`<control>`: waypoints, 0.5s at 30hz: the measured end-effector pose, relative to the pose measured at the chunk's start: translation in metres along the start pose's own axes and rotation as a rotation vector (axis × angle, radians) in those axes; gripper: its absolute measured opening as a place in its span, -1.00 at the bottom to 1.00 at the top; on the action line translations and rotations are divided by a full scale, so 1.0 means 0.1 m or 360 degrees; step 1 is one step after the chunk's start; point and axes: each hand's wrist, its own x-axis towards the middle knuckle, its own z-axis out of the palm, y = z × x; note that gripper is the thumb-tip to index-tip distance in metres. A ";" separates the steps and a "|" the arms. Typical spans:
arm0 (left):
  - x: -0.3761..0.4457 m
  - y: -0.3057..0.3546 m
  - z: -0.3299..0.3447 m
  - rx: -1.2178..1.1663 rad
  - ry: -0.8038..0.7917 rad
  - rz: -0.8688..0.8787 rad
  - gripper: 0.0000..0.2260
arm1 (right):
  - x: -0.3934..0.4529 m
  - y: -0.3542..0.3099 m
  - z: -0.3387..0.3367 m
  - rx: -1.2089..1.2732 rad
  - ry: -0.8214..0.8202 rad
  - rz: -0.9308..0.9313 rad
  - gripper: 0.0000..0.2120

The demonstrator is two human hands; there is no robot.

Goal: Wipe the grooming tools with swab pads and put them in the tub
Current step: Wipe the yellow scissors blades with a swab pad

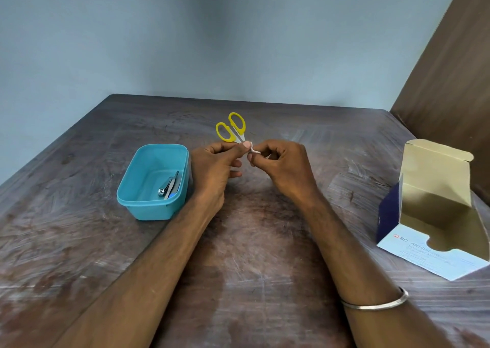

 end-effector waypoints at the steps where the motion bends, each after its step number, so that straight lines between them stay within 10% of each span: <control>1: 0.00 0.01 0.00 -0.0026 0.0002 -0.0005 -0.88 | 0.00 -0.01 0.00 0.0082 -0.0023 0.0046 -0.96; 15: 0.04 0.05 -0.04 -0.0254 0.0027 0.0055 -0.88 | 0.03 -0.04 -0.07 0.0756 0.0129 0.0632 -0.92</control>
